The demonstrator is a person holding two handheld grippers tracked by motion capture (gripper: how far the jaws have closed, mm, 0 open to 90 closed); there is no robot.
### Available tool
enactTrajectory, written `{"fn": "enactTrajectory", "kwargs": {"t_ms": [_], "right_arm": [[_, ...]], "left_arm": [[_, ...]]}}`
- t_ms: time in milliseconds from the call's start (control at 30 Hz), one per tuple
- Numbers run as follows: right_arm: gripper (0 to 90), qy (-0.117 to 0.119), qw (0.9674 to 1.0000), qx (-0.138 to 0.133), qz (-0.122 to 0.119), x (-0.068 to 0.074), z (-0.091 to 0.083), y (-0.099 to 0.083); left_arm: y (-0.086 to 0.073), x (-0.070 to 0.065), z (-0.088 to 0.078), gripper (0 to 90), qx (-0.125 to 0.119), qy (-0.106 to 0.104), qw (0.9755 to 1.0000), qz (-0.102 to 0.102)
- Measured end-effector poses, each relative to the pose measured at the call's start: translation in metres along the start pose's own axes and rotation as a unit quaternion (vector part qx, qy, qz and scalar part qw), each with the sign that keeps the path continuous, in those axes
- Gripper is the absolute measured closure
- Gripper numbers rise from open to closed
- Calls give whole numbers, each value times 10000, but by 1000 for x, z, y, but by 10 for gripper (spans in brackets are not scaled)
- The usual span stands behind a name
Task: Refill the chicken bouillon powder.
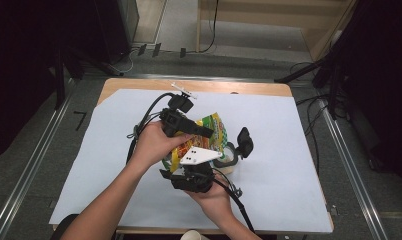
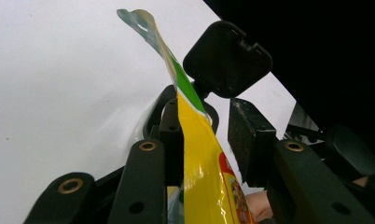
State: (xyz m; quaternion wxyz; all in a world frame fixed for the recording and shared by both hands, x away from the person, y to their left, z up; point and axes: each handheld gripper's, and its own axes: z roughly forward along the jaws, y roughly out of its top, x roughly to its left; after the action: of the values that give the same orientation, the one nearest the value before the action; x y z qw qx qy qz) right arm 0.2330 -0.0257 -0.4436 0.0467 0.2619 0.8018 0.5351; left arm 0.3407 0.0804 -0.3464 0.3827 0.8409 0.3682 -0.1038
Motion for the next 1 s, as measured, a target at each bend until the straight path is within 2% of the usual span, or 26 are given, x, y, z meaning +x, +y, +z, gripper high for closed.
{"fn": "enactTrajectory", "kwargs": {"t_ms": [133,367,533,1000], "right_arm": [[600,-40,10000,-15,-17,-2,0,2],[600,-66,10000,-2,-55,-1,0,0],[599,-40,10000,9,20,-3,1,-2],[599,-5,10000,-10,33,-3,0,1]], "left_arm": [[2,2,-1,683,-39,-15,10000,-24],[0,-1,1,684,-31,5,10000,68],[1,1,5,685,34,21,10000,61],[3,0,2,679,56,-6,10000,57]]}}
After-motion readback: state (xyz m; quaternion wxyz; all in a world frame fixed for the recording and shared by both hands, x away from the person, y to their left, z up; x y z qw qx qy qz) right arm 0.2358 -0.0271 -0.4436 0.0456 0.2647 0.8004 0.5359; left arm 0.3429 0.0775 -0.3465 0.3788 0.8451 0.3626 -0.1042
